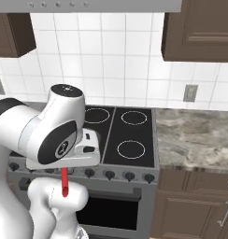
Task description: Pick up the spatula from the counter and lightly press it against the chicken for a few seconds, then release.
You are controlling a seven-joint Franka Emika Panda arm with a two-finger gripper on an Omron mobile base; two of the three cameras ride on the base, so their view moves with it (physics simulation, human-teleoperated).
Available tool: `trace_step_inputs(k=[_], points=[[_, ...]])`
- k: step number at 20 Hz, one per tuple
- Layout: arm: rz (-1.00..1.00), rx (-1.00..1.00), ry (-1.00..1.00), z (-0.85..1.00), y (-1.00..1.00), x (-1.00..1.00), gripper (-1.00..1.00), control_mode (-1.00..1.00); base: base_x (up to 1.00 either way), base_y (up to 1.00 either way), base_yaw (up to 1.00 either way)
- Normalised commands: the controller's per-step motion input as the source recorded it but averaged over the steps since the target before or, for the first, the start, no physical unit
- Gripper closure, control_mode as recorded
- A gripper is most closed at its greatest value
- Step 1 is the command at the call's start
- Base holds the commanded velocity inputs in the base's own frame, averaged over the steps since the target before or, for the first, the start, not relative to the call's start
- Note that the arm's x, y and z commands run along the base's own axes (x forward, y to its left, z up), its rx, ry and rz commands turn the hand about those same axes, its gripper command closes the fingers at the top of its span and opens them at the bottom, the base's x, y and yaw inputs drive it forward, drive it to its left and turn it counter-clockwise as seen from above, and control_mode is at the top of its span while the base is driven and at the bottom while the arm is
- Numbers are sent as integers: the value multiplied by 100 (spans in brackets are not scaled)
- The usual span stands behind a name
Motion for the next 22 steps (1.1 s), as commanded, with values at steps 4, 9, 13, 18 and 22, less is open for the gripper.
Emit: trace_step_inputs(k=[4,9,13,18,22], points=[[0,0,0,0,0,0,100,100,30,0,6],[0,0,0,0,0,0,100,100,38,0,6],[0,0,0,0,0,0,100,100,43,0,5],[0,0,0,0,0,0,100,100,14,1,5],[0,0,0,0,0,0,100,100,0,7,2]])
